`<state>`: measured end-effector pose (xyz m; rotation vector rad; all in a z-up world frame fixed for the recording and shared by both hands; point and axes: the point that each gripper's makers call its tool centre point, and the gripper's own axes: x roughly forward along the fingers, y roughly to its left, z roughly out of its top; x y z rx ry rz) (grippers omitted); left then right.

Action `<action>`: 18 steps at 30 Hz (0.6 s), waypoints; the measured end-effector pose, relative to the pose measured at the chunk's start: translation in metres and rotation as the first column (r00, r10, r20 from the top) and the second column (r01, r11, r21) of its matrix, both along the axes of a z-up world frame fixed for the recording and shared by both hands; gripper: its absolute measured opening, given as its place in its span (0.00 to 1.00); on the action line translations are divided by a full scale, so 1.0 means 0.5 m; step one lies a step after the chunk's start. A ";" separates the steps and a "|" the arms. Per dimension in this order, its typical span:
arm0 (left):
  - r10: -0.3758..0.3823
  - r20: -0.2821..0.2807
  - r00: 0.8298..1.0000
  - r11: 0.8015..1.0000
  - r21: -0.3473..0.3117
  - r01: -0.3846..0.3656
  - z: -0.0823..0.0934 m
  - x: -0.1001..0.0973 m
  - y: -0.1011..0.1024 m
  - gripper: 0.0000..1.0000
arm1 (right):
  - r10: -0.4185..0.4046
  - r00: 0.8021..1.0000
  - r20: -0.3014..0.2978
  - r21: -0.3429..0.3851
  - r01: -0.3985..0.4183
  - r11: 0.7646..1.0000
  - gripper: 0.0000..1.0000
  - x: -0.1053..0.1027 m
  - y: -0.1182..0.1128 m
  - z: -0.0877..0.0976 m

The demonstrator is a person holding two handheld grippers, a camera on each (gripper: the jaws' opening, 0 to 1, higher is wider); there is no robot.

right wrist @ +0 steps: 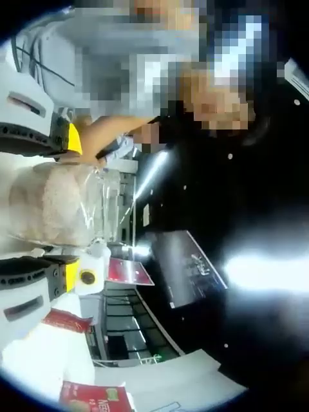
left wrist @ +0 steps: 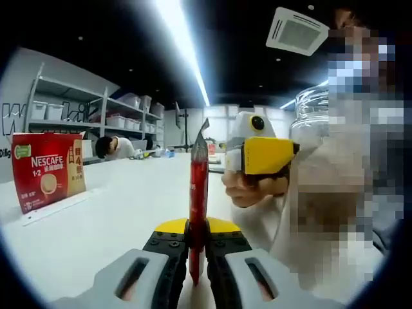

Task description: Tear open the coffee pouch, take out the coffee, and pour the coffee from the pouch into the cup

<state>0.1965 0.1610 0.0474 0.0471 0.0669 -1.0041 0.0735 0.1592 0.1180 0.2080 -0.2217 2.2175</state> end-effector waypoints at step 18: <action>0.004 -0.012 1.000 1.000 -0.009 -0.004 0.000 0.001 0.003 0.12 | -0.009 1.000 0.027 -0.008 0.009 1.000 0.52 0.083 -0.073 -0.003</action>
